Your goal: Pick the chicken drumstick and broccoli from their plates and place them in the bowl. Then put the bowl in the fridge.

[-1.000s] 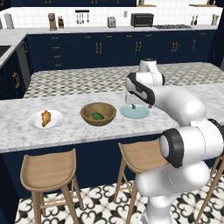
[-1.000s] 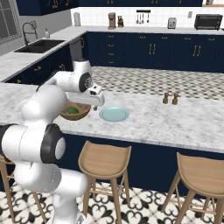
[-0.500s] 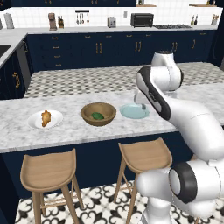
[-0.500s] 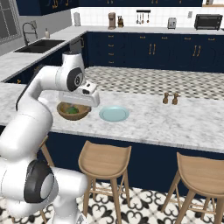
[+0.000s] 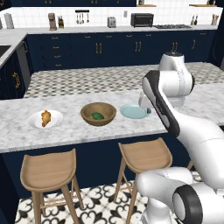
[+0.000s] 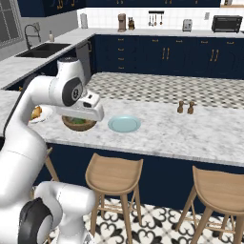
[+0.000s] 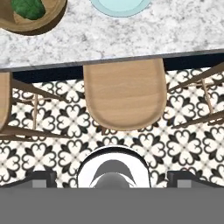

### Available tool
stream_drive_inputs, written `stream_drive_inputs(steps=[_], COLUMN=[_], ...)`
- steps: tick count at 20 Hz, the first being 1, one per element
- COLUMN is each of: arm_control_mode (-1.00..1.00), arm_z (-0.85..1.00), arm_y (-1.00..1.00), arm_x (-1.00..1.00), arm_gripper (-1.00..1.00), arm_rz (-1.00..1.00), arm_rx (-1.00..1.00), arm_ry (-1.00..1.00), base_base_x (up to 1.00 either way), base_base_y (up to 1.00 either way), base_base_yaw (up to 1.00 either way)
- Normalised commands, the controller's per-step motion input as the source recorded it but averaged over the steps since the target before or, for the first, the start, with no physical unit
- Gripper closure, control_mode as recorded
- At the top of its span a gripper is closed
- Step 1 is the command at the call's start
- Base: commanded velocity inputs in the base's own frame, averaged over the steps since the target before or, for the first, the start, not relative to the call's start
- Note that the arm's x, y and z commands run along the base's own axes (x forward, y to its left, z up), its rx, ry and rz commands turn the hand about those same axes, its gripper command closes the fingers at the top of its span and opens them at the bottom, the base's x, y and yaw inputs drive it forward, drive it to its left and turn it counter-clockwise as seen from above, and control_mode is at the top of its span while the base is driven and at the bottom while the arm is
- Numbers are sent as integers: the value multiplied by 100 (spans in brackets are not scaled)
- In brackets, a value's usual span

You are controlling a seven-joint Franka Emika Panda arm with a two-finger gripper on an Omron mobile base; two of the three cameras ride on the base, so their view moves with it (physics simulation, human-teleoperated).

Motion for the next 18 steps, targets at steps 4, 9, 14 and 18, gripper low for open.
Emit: stream_drive_inputs(steps=[4,9,14,18], arm_control_mode=[100,100,100,100], arm_z=[0,0,0,0], arm_y=[1,0,0,0], arm_x=[-5,0,0,0], arm_gripper=[-100,-100,-100,-100], arm_rz=[0,0,0,0], arm_rx=[0,0,0,0], arm_ry=[0,0,0,0], base_base_x=[-3,-3,0,40], base_base_y=[14,99,96,21], base_base_yaw=[0,0,0,0])
